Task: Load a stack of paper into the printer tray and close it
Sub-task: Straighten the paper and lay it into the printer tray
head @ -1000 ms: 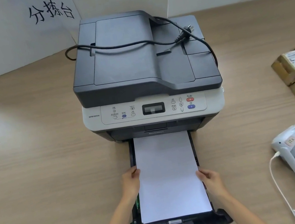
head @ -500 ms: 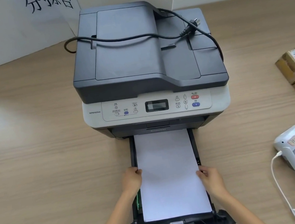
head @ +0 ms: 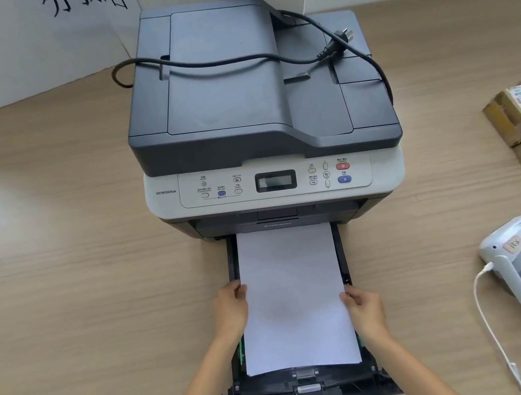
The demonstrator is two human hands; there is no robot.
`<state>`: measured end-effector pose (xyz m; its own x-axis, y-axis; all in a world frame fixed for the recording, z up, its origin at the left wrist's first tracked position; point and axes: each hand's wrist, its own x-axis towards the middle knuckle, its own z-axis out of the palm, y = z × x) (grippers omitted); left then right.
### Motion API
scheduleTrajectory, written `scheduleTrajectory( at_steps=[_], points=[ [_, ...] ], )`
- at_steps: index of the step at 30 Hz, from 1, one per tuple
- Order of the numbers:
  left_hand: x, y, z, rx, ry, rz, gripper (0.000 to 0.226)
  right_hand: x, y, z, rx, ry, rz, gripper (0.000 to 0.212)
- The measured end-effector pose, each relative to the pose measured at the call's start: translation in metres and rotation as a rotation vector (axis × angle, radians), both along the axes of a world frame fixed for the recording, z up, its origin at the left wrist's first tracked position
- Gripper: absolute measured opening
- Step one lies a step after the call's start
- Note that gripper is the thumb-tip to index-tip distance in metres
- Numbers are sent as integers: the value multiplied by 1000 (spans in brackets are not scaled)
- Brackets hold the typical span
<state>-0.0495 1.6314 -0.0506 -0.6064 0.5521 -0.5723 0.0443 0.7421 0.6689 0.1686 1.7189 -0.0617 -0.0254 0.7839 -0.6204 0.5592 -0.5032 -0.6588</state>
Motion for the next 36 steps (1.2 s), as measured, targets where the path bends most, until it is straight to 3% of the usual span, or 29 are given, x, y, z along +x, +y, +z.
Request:
scheduleTrajectory(
  at_steps=[12,17,21,26,31,36],
  points=[
    [1,4,-6,-200,169,-174,40,-5,-8,1,216,-160,278,18],
    [-2,9,-2,-282,164,-256,24,-4,-11,4,217,-168,330,24],
    [-5,11,4,-325,165,-345,31,-3,-6,10,179,-162,424,33],
    [-7,-5,15,-174,291,-364,31,3,-4,24,211,-159,499,39],
    [7,-50,23,58,344,-195,32,32,-21,44,288,-202,443,36],
    [29,-98,8,-4,408,-260,38,59,-51,33,247,-256,525,40]
  ],
)
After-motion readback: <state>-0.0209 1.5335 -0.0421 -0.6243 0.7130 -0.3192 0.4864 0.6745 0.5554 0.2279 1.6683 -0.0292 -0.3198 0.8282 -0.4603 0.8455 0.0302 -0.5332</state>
